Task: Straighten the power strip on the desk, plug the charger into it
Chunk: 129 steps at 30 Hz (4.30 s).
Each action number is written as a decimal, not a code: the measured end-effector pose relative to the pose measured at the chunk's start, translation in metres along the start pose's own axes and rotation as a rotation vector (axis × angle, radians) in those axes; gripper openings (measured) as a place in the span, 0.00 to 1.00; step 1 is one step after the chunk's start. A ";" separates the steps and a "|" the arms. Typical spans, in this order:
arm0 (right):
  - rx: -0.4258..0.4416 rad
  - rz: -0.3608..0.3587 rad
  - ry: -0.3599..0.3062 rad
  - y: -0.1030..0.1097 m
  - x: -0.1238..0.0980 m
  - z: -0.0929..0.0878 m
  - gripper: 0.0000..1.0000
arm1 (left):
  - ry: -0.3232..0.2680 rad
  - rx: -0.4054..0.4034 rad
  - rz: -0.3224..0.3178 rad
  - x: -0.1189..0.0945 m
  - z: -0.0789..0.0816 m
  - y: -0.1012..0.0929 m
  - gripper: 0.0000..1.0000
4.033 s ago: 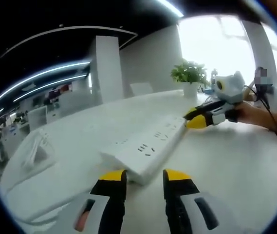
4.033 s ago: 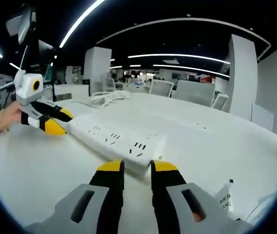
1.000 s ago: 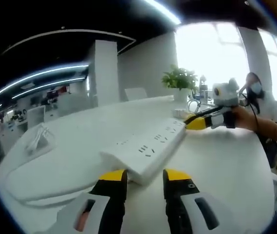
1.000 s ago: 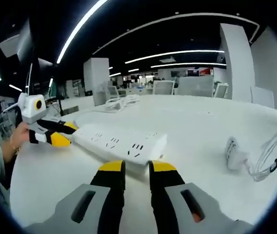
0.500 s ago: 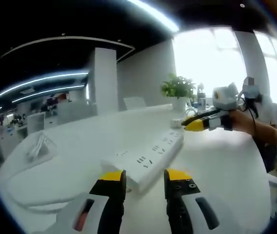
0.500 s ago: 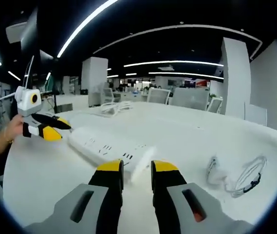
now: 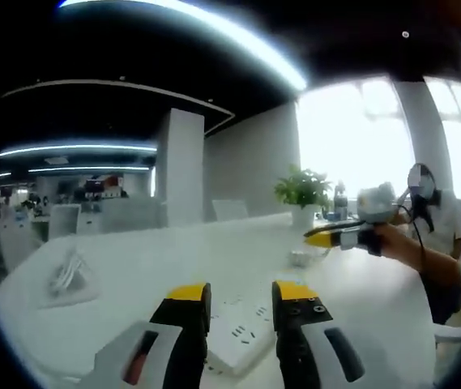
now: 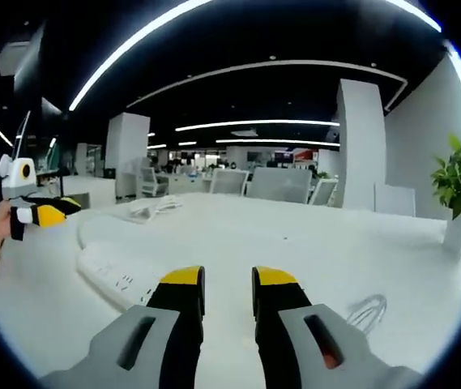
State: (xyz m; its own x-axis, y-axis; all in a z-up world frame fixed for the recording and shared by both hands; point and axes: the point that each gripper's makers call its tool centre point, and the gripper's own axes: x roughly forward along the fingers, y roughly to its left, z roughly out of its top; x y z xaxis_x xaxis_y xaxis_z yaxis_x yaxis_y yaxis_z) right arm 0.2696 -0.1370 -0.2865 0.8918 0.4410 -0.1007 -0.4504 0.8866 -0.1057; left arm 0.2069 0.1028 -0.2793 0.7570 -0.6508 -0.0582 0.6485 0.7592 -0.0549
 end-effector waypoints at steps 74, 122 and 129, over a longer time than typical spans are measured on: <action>0.054 -0.229 0.264 -0.070 0.018 -0.081 0.27 | 0.010 0.010 0.050 0.008 -0.009 0.014 0.32; 0.041 -0.127 0.254 -0.061 0.018 -0.079 0.24 | 0.139 0.075 -0.033 0.007 -0.032 -0.002 0.42; 0.019 -0.095 0.258 -0.054 0.017 -0.078 0.24 | 0.158 0.081 -0.030 0.004 -0.037 -0.001 0.42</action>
State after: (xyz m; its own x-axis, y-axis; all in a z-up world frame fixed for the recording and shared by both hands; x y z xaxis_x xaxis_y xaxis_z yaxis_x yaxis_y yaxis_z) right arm 0.3061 -0.1885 -0.3600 0.8886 0.3077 -0.3401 -0.3620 0.9259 -0.1083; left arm 0.2062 0.0991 -0.3160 0.7194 -0.6608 -0.2142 0.6797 0.7331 0.0212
